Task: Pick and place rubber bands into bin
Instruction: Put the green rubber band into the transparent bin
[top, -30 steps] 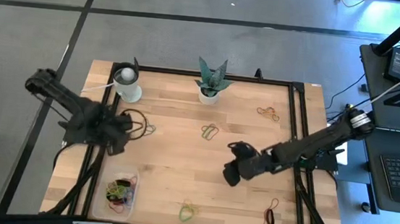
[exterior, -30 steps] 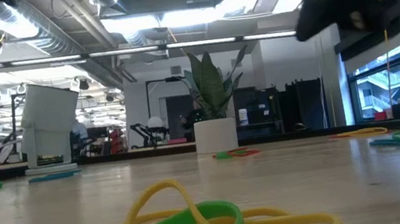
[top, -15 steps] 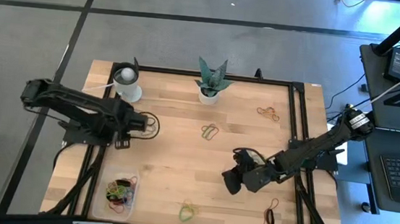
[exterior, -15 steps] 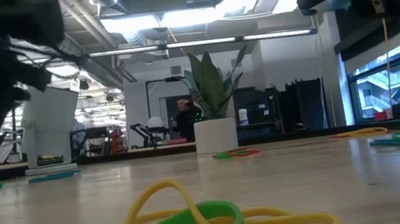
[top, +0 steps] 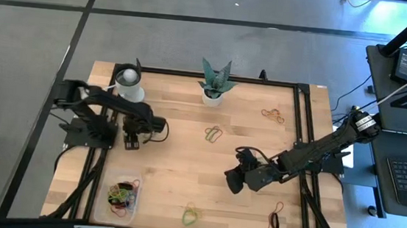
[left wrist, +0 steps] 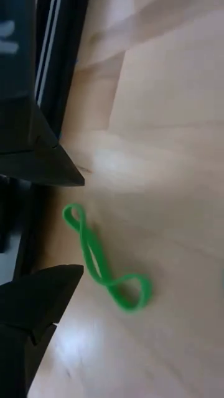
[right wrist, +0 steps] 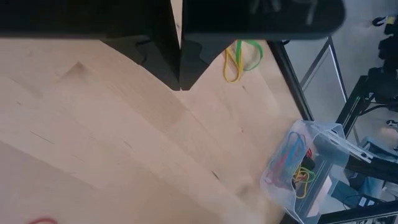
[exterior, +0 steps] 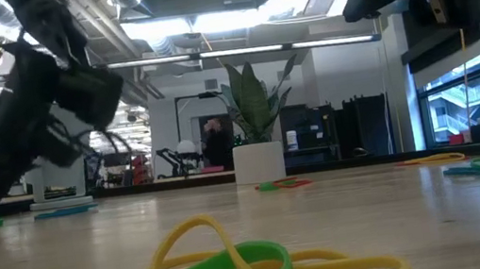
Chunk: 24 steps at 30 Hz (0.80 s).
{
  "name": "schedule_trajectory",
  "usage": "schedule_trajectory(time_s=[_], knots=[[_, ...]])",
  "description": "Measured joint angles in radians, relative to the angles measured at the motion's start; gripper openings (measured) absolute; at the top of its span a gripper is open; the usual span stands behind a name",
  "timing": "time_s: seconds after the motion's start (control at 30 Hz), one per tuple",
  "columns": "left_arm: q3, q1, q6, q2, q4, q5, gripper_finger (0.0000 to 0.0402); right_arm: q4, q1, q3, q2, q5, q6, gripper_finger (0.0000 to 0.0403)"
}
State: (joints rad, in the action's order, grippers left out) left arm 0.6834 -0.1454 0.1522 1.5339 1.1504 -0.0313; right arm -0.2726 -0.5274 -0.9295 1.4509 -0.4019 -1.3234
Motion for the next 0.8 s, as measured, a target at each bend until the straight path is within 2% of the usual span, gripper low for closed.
schedule_trajectory(time_s=[0.27, 0.37, 0.5, 0.53, 0.6, 0.7, 0.8], knots=[[0.003, 0.021, -0.023, 0.178, -0.021, 0.063, 0.0199, 0.002, 0.0, 0.0, 0.0, 0.0, 0.026, 0.0009], [0.005, 0.02, -0.029, 0.243, -0.019, 0.101, 0.016, 0.002, 0.0, 0.0, 0.0, 0.0, 0.038, 0.0009], [0.002, 0.02, -0.031, 0.305, -0.005, 0.137, 0.0066, 0.002, 0.0, 0.0, 0.0, 0.0, 0.056, 0.0009], [0.0, 0.02, -0.032, 0.31, -0.003, 0.146, 0.0037, 0.001, 0.0, 0.0, 0.0, 0.001, 0.072, 0.0009], [0.0, 0.021, -0.033, 0.306, 0.001, 0.158, 0.0012, 0.001, 0.0, 0.0, 0.0, 0.001, 0.097, 0.0009], [0.018, 0.028, -0.019, 0.278, 0.026, 0.137, 0.0003, 0.0, 0.0, 0.0, -0.001, 0.003, 0.129, 0.001], [0.065, 0.038, 0.038, 0.188, 0.09, 0.102, 0.0003, -0.001, 0.0, 0.0, -0.001, 0.003, 0.18, 0.001]])
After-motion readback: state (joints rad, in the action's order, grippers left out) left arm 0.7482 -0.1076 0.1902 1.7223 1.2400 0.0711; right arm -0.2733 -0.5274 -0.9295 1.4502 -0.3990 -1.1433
